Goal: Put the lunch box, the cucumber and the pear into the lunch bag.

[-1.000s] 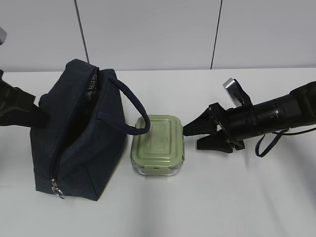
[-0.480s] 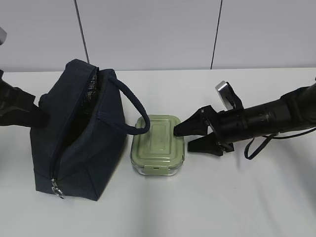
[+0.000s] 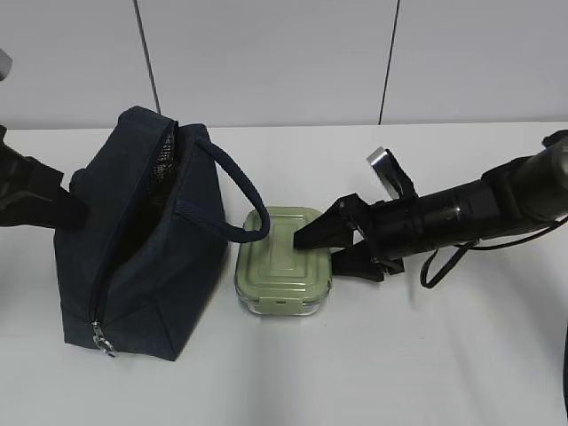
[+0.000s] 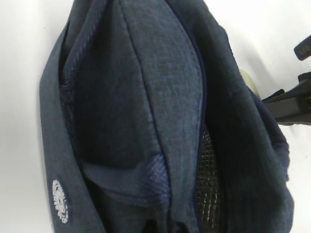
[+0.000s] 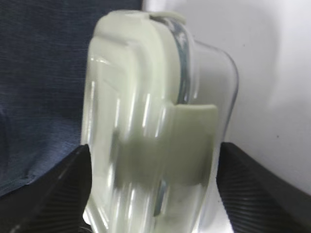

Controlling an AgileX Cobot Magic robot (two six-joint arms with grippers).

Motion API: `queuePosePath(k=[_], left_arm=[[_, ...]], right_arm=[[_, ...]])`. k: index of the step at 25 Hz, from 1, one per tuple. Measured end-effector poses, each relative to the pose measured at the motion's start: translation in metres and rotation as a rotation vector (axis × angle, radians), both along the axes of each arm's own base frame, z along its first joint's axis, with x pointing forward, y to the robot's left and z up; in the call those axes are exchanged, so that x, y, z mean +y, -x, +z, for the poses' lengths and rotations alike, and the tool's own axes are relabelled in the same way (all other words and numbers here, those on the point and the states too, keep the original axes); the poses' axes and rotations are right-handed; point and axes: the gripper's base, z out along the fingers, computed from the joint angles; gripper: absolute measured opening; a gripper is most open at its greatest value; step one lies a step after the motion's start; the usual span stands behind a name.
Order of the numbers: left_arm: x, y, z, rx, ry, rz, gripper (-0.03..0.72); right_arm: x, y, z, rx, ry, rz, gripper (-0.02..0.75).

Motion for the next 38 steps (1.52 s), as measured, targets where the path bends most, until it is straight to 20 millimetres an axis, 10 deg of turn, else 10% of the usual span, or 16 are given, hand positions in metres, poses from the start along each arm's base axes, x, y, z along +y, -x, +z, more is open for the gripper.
queuePosePath(k=[24, 31, 38], left_arm=[[0.000, 0.000, 0.000, 0.001, 0.000, -0.001, 0.003], [0.000, 0.000, 0.000, 0.001, 0.000, -0.001, 0.003], [0.000, 0.000, 0.000, 0.001, 0.000, -0.001, 0.003]], right_arm=[[-0.013, 0.000, 0.004, 0.001, 0.035, 0.023, 0.375], [-0.058, -0.005, 0.056, -0.092, 0.046, -0.089, 0.374], [-0.047, 0.003, 0.131, -0.220, 0.000, -0.075, 0.374]])
